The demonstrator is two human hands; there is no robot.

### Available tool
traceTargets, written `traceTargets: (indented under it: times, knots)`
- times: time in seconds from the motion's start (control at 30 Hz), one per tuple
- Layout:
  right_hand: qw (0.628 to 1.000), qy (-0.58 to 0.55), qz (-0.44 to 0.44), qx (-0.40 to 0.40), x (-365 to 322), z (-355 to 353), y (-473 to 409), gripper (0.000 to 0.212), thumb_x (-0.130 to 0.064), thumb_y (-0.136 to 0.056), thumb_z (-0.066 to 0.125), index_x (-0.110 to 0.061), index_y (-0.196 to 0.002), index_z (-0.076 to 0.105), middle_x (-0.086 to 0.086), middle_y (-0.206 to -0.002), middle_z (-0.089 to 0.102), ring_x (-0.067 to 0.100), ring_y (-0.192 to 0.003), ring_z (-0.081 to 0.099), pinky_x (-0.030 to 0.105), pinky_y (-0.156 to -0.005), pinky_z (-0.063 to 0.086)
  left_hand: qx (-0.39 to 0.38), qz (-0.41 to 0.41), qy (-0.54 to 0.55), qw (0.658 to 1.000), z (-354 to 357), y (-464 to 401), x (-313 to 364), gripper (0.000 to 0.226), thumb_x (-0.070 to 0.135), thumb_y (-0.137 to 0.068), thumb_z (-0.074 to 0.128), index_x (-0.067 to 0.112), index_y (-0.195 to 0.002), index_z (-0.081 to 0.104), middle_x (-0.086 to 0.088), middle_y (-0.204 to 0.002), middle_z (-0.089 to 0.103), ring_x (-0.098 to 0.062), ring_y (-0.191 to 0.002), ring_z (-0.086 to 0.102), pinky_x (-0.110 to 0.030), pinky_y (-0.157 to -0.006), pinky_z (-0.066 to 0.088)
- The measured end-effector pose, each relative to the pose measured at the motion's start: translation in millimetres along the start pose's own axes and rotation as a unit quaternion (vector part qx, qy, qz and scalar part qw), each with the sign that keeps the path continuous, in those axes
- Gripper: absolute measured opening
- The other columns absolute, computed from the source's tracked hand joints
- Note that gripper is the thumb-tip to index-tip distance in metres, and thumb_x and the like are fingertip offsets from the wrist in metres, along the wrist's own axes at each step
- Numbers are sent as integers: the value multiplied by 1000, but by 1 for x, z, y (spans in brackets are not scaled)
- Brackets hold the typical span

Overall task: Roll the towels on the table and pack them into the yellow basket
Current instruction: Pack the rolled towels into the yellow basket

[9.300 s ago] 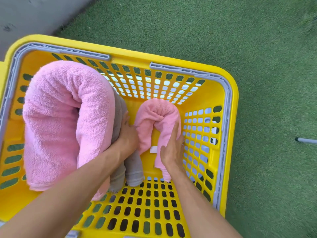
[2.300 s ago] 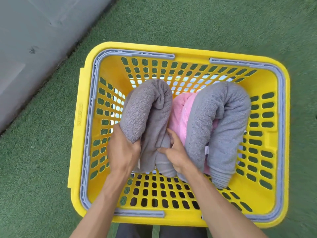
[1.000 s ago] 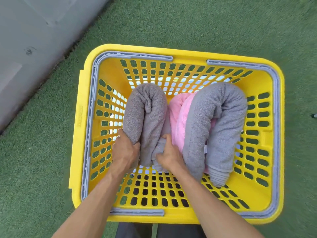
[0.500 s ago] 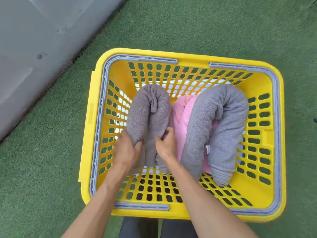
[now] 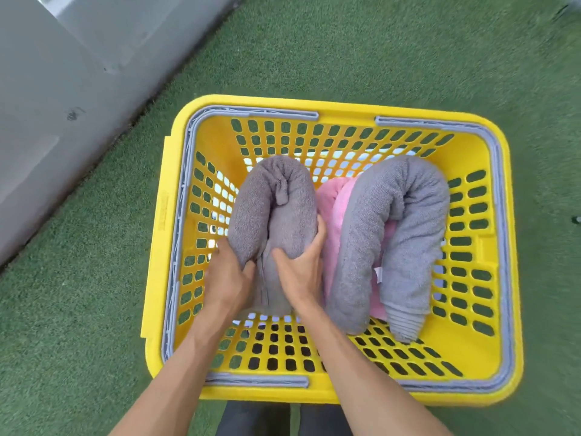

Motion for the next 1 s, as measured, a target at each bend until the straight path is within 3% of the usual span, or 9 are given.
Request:
traceTargets:
  times: [0.1, 0.23, 0.33, 0.4, 0.57, 0.63, 0.83, 0.9, 1.0]
  knots:
    - [997, -21, -58, 54, -20, -27, 1, 81, -28, -75, 67, -40, -142, 23, -11, -142, 43, 7, -123, 46, 27, -100, 39, 11, 23, -4, 1000, -4, 5, 1, 50, 23, -87, 62, 5, -127, 36, -18, -110, 56, -32, -91, 54, -37, -67, 38]
    - [991, 100, -90, 11, 7, -19, -9, 81, -25, -80, 61, -31, -148, 17, 3, -148, 35, 21, -135, 37, 38, -111, 34, 5, -4, -36, 999, 2, 4, -2, 54, 19, -86, 62, 5, -129, 33, -19, -115, 54, -38, -97, 54, -45, -75, 44]
    - [973, 225, -21, -55, 43, 1, -13, 94, -25, -84, 62, -30, -152, -2, 20, -139, 35, 40, -123, 44, 47, -105, 38, -38, -30, -71, 996, 20, 0, -8, 57, 20, -89, 58, 4, -134, 27, -23, -114, 55, -44, -97, 57, -45, -73, 44]
    - [964, 252, -25, -78, 42, 11, -13, 101, -23, -85, 65, -29, -151, -11, 18, -142, 31, 39, -118, 48, 48, -100, 41, -62, -48, -105, 991, 29, -5, -12, 53, 22, -93, 52, 3, -135, 25, -24, -110, 59, -44, -96, 59, -45, -72, 44]
    - [951, 284, -121, 1, 7, -7, -6, 97, -9, -82, 60, -30, -152, -4, 8, -118, 43, 26, -98, 49, 40, -85, 46, 3, -32, -140, 990, 14, -5, -9, 41, 20, -96, 45, -2, -127, 29, -23, -98, 64, -43, -88, 62, -43, -64, 44]
    - [948, 294, -119, -8, 9, -5, -6, 96, -8, -82, 59, -31, -152, -3, 8, -116, 43, 27, -97, 47, 41, -85, 45, 18, -31, -150, 988, 10, 0, -9, 42, 20, -95, 48, 0, -126, 28, -22, -95, 64, -43, -85, 63, -45, -64, 48]
    - [924, 364, -79, -86, 30, 14, -18, 98, -22, -87, 61, -34, -150, -12, 13, -140, 33, 34, -118, 44, 48, -96, 44, -65, -80, -284, 953, 26, -5, -10, 55, 44, -93, 54, 6, -124, 31, -10, -104, 66, -31, -94, 66, -39, -69, 51]
    - [931, 342, -82, -99, 29, 9, -16, 102, -27, -84, 66, -35, -150, -12, 12, -147, 25, 34, -128, 37, 47, -104, 39, -78, -84, -300, 947, 28, -9, -10, 56, 50, -90, 55, 8, -119, 35, -9, -106, 66, -29, -97, 66, -37, -73, 52]
    - [954, 251, -123, -106, 13, -13, -3, 91, -34, -86, 65, -36, -151, 1, 3, -152, 20, 20, -138, 27, 34, -110, 34, -68, -68, -316, 944, 17, -3, 0, 70, 51, -90, 54, 4, -134, 26, -9, -106, 66, -29, -96, 66, -35, -65, 48]
Point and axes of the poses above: each hand's wrist, its own y-axis away from the middle knuckle, its own z-axis out of the palm, x = y × z, the point moved 10 cm from there along -y, towards the middle knuckle
